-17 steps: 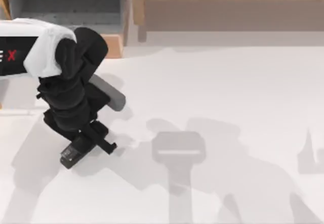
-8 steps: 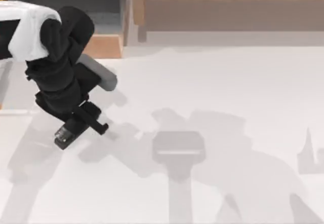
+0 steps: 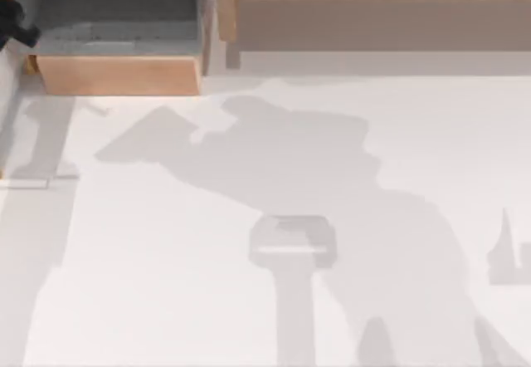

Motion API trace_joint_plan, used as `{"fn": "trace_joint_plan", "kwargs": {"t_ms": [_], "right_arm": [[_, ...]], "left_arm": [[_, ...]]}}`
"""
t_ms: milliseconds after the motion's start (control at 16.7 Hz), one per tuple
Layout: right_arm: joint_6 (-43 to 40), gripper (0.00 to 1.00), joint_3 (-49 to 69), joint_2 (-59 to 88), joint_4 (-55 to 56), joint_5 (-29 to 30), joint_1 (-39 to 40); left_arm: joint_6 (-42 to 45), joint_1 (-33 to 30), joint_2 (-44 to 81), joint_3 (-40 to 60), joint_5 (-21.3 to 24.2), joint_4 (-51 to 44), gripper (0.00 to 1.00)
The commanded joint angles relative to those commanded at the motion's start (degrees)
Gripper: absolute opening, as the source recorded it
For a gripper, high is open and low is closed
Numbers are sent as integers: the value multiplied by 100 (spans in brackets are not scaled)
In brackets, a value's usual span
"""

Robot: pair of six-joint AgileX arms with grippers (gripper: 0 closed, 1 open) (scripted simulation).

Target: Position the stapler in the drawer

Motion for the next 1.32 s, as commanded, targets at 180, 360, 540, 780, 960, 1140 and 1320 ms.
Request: {"fn": "trace_joint_plan", "kwargs": {"t_ms": [180, 360, 540, 780, 960, 1140, 1320], "right_arm": [[0, 100, 0, 0, 0, 0, 0], [0, 100, 0, 0, 0, 0, 0], [0, 100, 0, 0, 0, 0, 0], [0, 100, 0, 0, 0, 0, 0], [0, 100, 0, 0, 0, 0, 0], [0, 100, 0, 0, 0, 0, 0], [0, 100, 0, 0, 0, 0, 0]], "left_arm": [[6, 803, 853, 1346, 41, -632, 0], [-221, 1394, 1913, 2574, 122, -1357, 0], [-602, 1695, 2989, 3610, 213, -2015, 0], [-1054, 1725, 3900, 4396, 247, -2624, 0], [-1124, 1716, 4010, 4479, 240, -2728, 0], [-1108, 1711, 4022, 4467, 236, -2715, 0], [-1110, 1714, 3990, 4349, 238, -2600, 0]]}}
